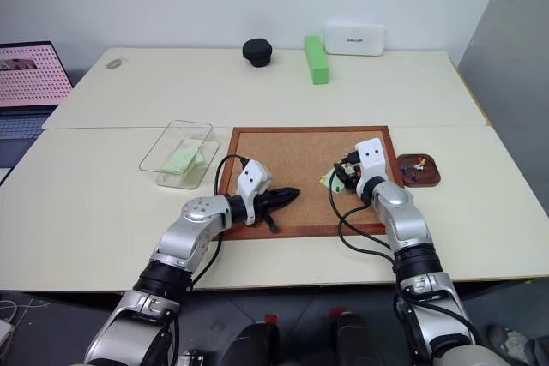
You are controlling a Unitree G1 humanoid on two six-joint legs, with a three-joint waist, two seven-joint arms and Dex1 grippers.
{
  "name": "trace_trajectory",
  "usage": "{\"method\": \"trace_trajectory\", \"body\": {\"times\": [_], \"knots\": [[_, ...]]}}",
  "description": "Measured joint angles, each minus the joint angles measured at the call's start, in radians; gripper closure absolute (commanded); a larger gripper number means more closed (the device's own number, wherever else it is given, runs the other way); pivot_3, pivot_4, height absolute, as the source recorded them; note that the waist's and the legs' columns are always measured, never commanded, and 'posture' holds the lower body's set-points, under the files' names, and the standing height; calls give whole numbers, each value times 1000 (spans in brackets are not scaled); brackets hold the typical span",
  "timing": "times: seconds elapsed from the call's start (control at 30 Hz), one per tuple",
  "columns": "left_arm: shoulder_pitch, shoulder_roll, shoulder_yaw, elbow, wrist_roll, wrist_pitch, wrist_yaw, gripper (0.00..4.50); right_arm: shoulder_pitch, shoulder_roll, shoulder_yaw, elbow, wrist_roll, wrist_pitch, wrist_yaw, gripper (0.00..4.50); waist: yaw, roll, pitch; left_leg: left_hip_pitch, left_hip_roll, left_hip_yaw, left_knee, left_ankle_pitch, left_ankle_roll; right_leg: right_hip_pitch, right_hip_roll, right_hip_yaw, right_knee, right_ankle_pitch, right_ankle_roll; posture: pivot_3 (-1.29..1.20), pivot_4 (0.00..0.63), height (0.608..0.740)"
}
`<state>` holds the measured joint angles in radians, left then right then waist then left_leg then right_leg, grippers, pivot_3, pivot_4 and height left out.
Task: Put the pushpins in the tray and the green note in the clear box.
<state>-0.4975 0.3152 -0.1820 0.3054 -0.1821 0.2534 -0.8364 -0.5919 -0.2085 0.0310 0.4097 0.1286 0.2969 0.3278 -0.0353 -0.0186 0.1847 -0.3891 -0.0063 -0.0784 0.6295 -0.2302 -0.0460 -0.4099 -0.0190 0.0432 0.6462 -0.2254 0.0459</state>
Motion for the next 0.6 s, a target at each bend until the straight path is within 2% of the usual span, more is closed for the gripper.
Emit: {"method": "trace_trajectory", "body": {"times": [0.4, 0.6], "knots": [[-1, 0, 1, 1, 0, 2, -1, 4500, -10, 0, 6, 11, -31, -29, 33, 4334, 0, 0, 0, 0, 0, 0, 0, 0, 0, 0, 0, 0, 0, 0, 0, 0, 150, 740], [-1, 1, 1, 1, 0, 2, -1, 4500, -10, -6, 10, 10, -36, -28, 47, 4435, 0, 0, 0, 0, 0, 0, 0, 0, 0, 0, 0, 0, 0, 0, 0, 0, 150, 740]]}}
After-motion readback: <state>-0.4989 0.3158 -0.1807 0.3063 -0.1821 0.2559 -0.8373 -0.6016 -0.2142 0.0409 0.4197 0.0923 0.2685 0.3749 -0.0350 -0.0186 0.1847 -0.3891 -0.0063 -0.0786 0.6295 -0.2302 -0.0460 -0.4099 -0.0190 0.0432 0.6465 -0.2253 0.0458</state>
